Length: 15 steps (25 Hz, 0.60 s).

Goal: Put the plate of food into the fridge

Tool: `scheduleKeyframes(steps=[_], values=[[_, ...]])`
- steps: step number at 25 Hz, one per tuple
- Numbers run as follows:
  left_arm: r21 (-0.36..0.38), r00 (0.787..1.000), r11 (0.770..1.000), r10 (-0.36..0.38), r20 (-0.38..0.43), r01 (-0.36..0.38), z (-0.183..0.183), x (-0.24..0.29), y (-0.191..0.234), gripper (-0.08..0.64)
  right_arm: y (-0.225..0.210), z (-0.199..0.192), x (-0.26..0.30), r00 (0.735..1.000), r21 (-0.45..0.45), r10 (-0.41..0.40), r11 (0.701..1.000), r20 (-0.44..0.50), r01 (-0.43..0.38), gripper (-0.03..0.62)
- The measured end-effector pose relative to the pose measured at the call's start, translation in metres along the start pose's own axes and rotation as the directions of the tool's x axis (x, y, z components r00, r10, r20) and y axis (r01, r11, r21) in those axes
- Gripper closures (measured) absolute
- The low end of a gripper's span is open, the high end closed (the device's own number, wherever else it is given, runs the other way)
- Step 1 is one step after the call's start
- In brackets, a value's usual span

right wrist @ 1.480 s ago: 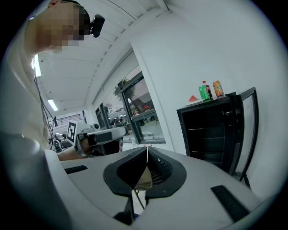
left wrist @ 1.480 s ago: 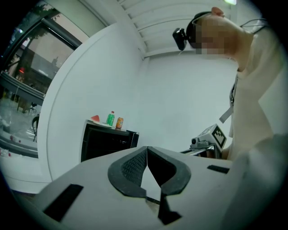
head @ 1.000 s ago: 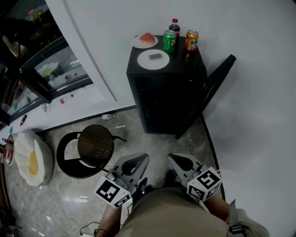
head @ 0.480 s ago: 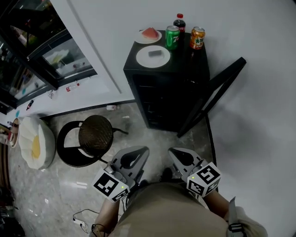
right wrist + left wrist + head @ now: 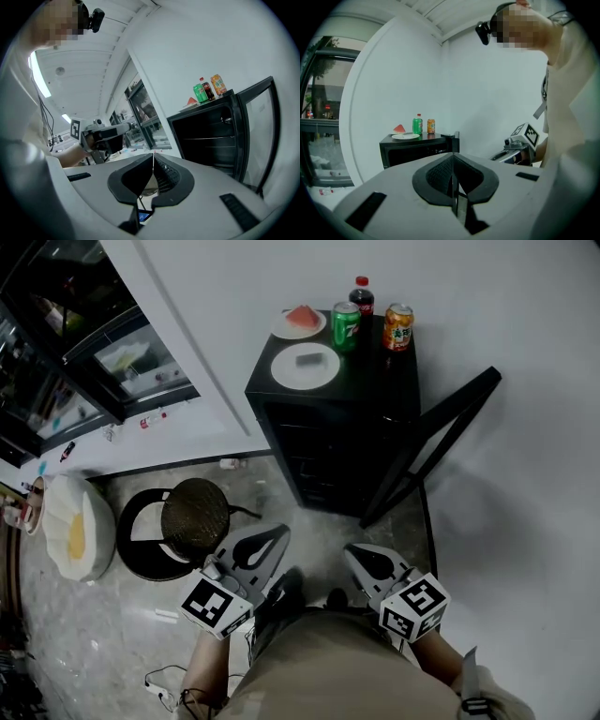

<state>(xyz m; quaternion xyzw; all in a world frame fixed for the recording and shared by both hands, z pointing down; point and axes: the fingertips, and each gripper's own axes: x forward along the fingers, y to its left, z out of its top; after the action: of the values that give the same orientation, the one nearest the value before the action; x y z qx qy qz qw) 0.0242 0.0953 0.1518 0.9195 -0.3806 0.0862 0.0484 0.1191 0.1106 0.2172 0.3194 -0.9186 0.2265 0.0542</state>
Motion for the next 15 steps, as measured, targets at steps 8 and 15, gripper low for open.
scheduleKeyframes(steps=[8, 15], values=[[0.07, 0.999, 0.997, 0.027, -0.023, -0.026, 0.003, 0.025, 0.053, 0.549, -0.024, 0.003, 0.008, 0.996, 0.006, -0.084, 0.996, -0.014, 0.084, 0.571], [0.066, 0.998, 0.996, -0.059, -0.016, 0.06, 0.001, 0.056, 0.09, 0.549, -0.042, 0.024, 0.04, 0.986, 0.007, -0.166, 0.986, -0.016, 0.166, 0.571]])
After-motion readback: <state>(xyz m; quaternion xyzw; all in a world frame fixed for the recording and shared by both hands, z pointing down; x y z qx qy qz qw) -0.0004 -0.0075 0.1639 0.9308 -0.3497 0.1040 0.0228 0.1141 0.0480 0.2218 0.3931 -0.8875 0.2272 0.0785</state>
